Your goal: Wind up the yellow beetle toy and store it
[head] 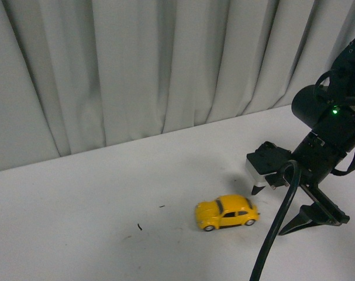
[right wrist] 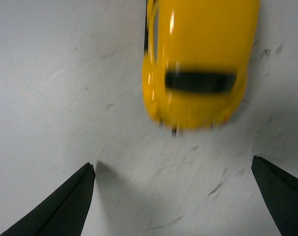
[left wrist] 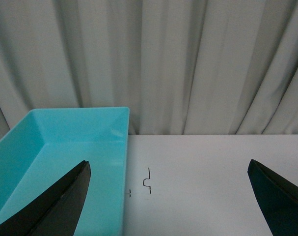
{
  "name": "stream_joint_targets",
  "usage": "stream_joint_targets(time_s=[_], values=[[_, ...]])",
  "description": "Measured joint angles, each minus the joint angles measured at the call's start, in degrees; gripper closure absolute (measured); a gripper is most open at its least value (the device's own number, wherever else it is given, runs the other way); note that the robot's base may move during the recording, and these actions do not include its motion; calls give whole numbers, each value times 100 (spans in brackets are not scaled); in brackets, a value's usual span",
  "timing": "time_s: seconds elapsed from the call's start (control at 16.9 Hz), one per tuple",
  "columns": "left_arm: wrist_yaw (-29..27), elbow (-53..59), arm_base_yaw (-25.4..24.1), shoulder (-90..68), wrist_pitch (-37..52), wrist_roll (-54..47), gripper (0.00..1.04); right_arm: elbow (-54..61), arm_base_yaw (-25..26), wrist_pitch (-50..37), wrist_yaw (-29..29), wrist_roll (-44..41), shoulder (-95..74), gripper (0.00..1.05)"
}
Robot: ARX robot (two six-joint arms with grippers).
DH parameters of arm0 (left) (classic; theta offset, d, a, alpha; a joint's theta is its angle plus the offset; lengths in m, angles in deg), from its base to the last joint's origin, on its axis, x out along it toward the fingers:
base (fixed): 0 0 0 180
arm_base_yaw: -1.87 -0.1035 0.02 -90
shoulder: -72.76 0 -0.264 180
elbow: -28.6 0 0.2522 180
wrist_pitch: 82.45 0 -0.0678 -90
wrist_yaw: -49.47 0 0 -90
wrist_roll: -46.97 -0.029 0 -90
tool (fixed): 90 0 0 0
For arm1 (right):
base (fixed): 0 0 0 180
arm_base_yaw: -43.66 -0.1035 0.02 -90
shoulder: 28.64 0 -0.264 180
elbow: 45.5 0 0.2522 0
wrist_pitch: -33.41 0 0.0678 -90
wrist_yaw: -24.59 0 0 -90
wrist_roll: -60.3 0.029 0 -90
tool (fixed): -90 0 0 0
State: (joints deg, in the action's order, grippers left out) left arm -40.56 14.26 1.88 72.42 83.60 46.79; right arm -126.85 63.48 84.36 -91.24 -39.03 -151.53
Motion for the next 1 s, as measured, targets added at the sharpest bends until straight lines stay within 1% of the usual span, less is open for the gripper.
stream_joint_targets(time_s=[0.3,0.71,0.89,1.0], values=[[0,0,0,0,0,0,7,63,-28,-92,17,0,39,7],[0,0,0,0,0,0,7,249,-114,-234,-39,-2,577,7],[0,0,0,0,0,0,7,369,-186,-328,-306,-2,1167,7],[0,0,0,-2,0,0,7,459,-310,-496,-616,-7,1751,7]])
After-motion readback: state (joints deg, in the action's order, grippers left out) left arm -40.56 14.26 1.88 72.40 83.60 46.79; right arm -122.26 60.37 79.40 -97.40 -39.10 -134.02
